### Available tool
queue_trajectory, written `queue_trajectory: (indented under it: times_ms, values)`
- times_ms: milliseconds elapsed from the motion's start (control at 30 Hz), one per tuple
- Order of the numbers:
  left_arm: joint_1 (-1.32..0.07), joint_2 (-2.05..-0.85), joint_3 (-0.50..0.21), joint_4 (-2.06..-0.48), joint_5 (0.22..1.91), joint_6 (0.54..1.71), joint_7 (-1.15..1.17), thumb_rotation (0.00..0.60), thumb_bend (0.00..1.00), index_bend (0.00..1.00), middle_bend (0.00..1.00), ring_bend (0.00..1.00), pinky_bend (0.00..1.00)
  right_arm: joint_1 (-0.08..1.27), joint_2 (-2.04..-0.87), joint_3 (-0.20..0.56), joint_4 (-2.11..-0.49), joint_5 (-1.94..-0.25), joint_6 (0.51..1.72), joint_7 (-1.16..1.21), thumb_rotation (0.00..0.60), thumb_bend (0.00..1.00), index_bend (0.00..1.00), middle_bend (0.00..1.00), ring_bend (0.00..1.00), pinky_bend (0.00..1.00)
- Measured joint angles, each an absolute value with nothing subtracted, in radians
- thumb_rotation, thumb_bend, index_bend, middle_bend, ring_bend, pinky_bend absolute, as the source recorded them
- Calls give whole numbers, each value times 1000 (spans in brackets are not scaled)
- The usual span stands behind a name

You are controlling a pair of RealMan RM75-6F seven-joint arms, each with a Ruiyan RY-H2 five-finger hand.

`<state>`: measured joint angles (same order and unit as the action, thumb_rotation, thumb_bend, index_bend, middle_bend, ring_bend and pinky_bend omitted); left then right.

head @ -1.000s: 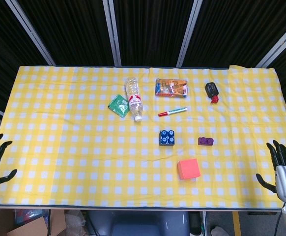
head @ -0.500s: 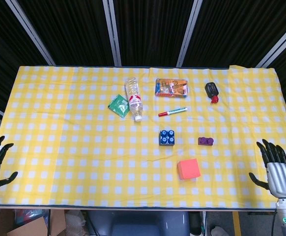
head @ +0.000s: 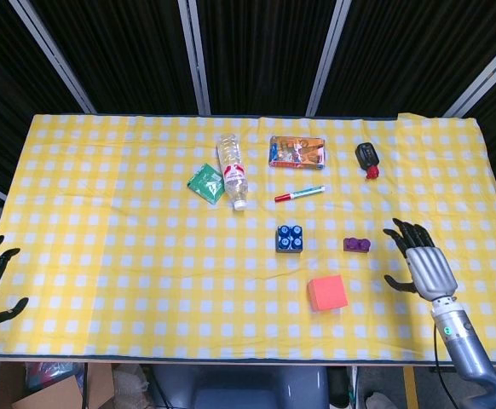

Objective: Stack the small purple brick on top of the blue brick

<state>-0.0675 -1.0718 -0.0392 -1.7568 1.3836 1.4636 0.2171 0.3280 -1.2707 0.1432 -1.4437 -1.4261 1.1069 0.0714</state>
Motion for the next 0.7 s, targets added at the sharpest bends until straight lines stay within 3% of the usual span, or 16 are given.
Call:
queue_trajectory:
  times_ms: [267,700]
  values:
    - [-69,-1068,-45,-1748,1368,1455,204,600,243,162,0,0,100,432,-1360,175,-1380,-1308,968,-39,600,298,251,0,0,0]
    - [-71,-1070,-53,-1742,1345,1447,204,600,243,163,0,0,100,513,-1422,201,-1285,-1199,890,-131,600,298,312,0,0,0]
